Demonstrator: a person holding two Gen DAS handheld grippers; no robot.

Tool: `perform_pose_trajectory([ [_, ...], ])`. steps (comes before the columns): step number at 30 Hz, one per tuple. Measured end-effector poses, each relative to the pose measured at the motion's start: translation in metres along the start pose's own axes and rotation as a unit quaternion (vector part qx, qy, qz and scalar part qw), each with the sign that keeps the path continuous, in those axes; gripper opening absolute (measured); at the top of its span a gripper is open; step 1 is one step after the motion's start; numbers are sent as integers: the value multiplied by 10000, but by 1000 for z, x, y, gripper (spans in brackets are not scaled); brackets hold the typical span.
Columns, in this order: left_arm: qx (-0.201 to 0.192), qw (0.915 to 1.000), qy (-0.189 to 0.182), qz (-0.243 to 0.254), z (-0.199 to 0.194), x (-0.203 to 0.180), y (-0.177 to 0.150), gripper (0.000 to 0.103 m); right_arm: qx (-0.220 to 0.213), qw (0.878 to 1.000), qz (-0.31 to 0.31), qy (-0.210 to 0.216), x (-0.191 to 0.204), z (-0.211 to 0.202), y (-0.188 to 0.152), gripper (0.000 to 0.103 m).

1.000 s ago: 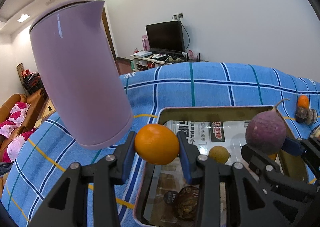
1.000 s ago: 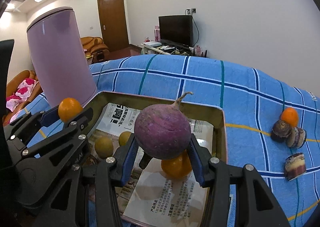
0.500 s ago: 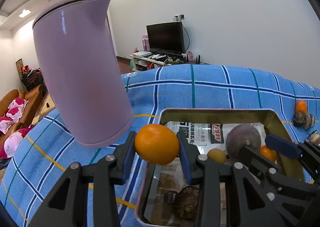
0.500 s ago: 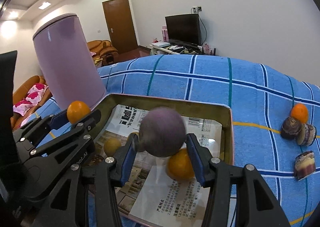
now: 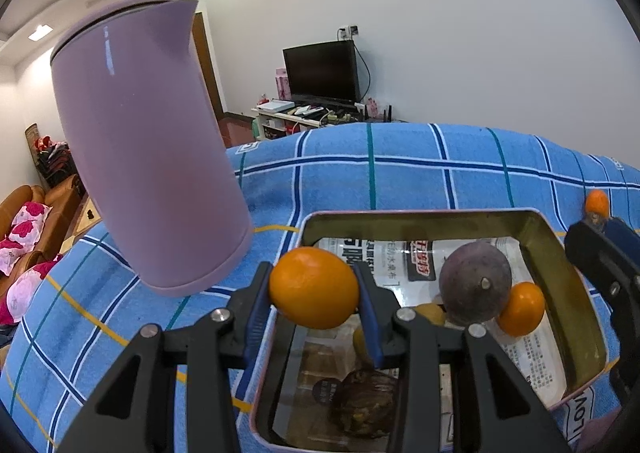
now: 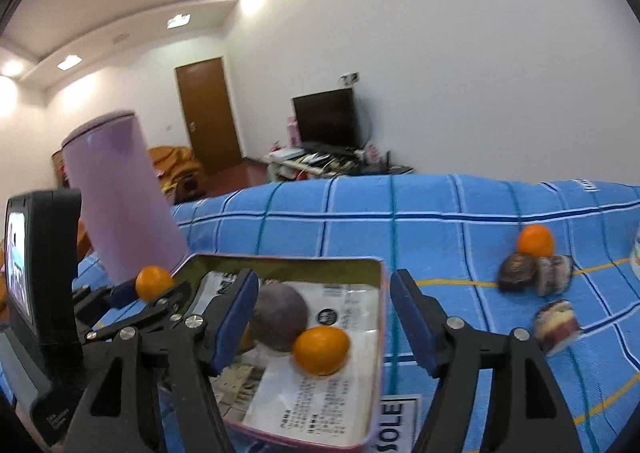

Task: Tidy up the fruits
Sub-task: 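Open the right tool dropping the purple fruit into the tin while the left tool releases the orange, then withdraw both tools from the tin toward the cut fruit pieces near the mug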

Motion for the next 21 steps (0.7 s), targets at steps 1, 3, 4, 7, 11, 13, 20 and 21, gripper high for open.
perform_pose_trajectory([
  [1, 12, 10000, -2, -20, 0, 0, 0, 43, 10, 10000, 25, -15, -1, 0, 0, 70],
  [3, -13, 10000, -3, -72, -1, 1, 0, 47, 33, 10000, 43, -62, -3, 0, 0, 70],
  [4, -38, 10000, -22, -81, -2, 1, 0, 51, 15, 9999, 38, -98, -3, 0, 1, 70],
  [7, -169, 9998, 91, -64, -8, 0, 1, 79, -141, 9995, -56, -270, -3, -5, 2, 70],
  [11, -388, 9991, 163, -101, -18, 0, 3, 96, -293, 9977, -371, -486, 2, -12, 3, 70],
  [13, -467, 9987, 163, -135, -21, 0, 3, 99, -406, 9966, -472, -537, 4, -16, 3, 70],
  [20, -698, 9971, 247, -157, -31, 1, 6, 100, -525, 9948, -317, -812, -10, -23, 6, 70],
  [21, -728, 9969, 256, -169, -33, 1, 6, 100, -448, 9957, -260, -770, -12, -21, 5, 70],
])
Point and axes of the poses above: each gripper's, at about its wrist camera, not at the fingertips, and z roughly the way its jaws point, x to its left, y to its top, the point moved 8 cm from there along z, roughly the way its jaws point, and after that the axes turned 5 degrees about -y, right-handed, at the moved point
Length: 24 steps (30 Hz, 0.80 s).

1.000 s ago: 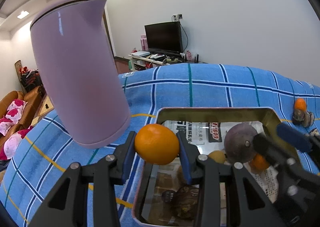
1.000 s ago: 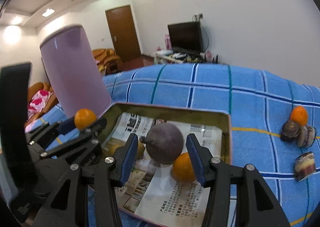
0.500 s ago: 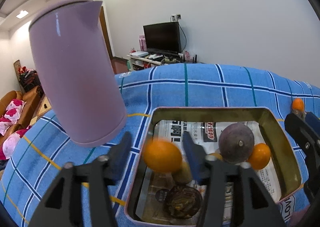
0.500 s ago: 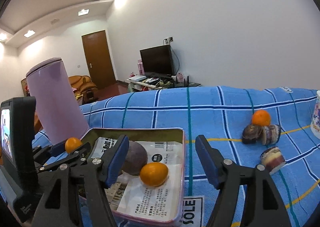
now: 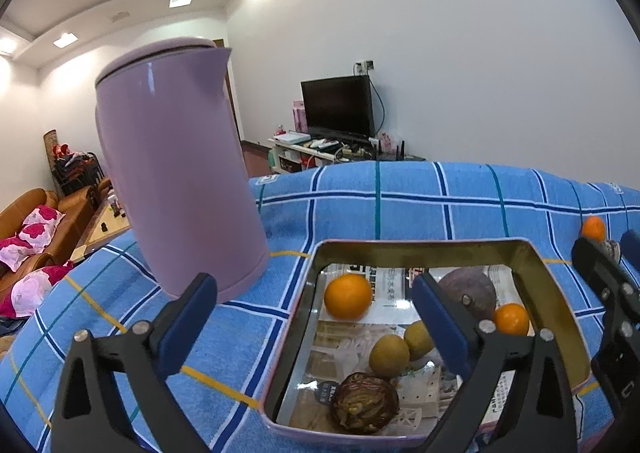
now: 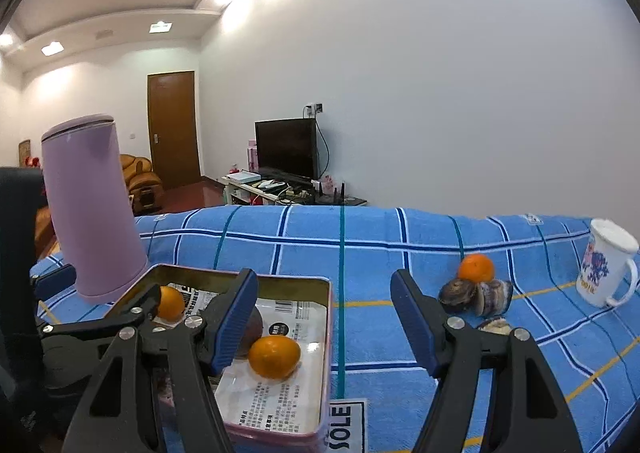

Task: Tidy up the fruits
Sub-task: 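Withdraw both tools from the tin toward the cut fruit pieces near the mug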

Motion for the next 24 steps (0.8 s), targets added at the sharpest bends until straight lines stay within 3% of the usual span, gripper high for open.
perform_pose_trajectory([
  [4, -77, 10000, 0, -59, -5, -1, 0, 102, 183, 9993, 199, 246, -3, 2, -4, 70],
  [24, 63, 9997, -39, -240, -12, -11, -8, 102, 181, 9998, -48, 98, -13, -13, -10, 71],
])
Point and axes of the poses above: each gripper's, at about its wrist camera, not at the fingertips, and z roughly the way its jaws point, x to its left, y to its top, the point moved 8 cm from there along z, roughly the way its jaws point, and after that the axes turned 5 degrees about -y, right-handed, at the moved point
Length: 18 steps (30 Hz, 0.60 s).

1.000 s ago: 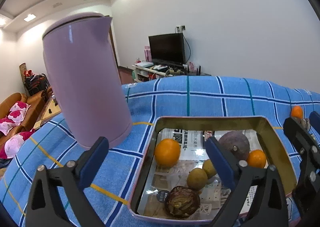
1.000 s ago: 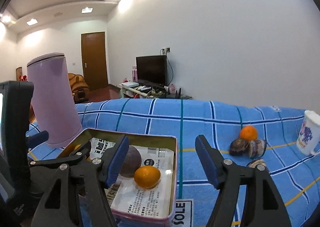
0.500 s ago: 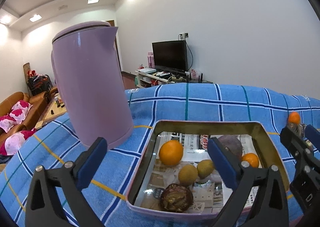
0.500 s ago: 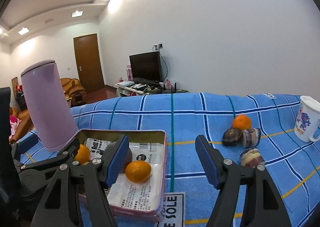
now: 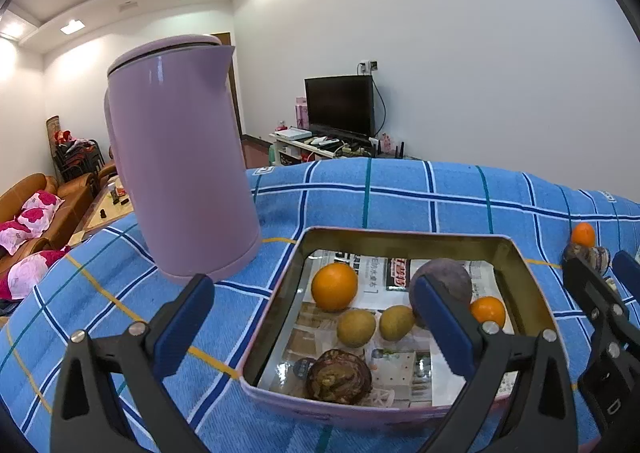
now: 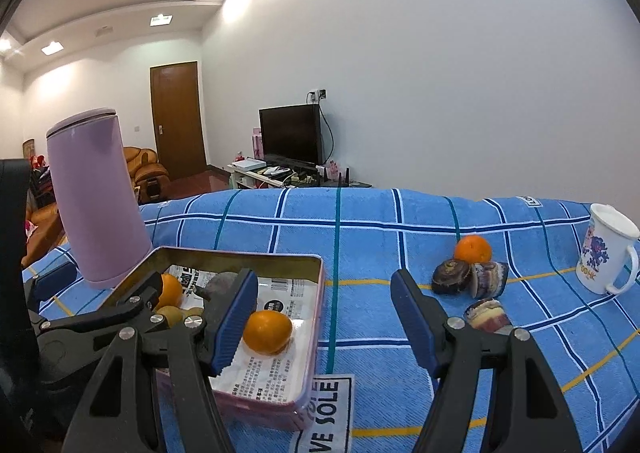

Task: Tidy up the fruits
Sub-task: 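Withdraw both tools from the tin toward the cut fruit pieces near the mug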

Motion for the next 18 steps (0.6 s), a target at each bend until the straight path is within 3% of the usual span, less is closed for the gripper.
perform_pose_trajectory([
  [18, 61, 9997, -94, 203, -18, -28, -11, 102, -17, 9996, -183, -211, -50, -16, -5, 71],
])
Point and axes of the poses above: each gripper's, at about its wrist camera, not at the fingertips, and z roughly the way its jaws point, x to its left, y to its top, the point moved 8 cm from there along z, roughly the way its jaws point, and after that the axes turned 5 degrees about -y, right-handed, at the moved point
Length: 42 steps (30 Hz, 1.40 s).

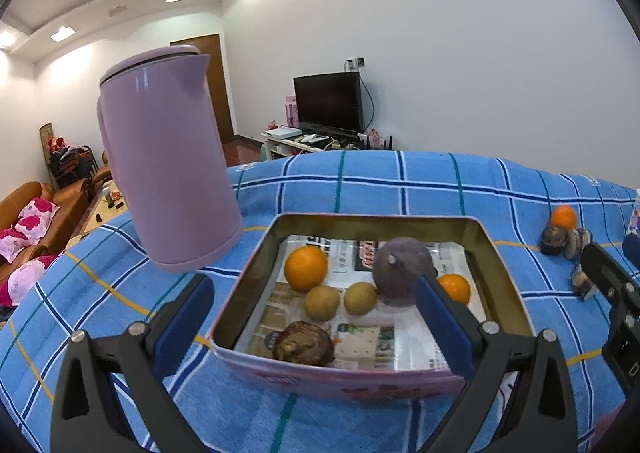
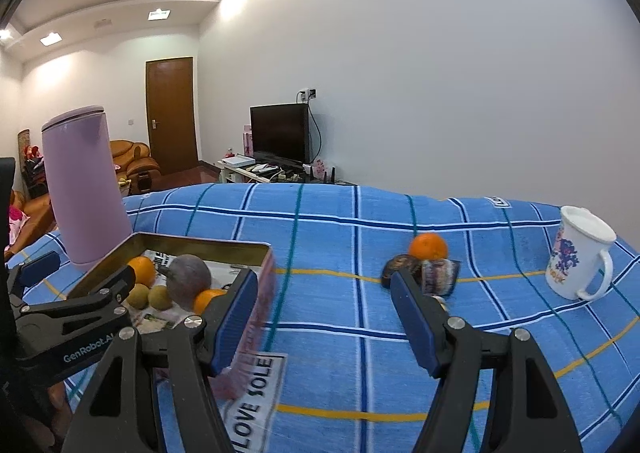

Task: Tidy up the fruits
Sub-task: 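Withdraw both tools from the tin toward the cut fruit pieces near the mug, then grasp the cut purple-and-yellow fruit piece with the right tool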

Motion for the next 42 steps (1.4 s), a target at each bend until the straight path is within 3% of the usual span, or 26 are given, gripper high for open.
perform_pose_trajectory([
  [20, 52, 9995, -107, 293, -13, -40, -6, 102, 73, 9989, -14, -471, -77, 0, -5, 70],
  [36, 324, 9943, -855, 556, -25, -122, -18, 102, 471, 9937, 312, -973, -165, 8, -18, 70],
  [42, 452, 9902, -1120, 700, -28, -153, -23, 102, 864, 9924, 386, -788, -174, 20, -26, 70],
])
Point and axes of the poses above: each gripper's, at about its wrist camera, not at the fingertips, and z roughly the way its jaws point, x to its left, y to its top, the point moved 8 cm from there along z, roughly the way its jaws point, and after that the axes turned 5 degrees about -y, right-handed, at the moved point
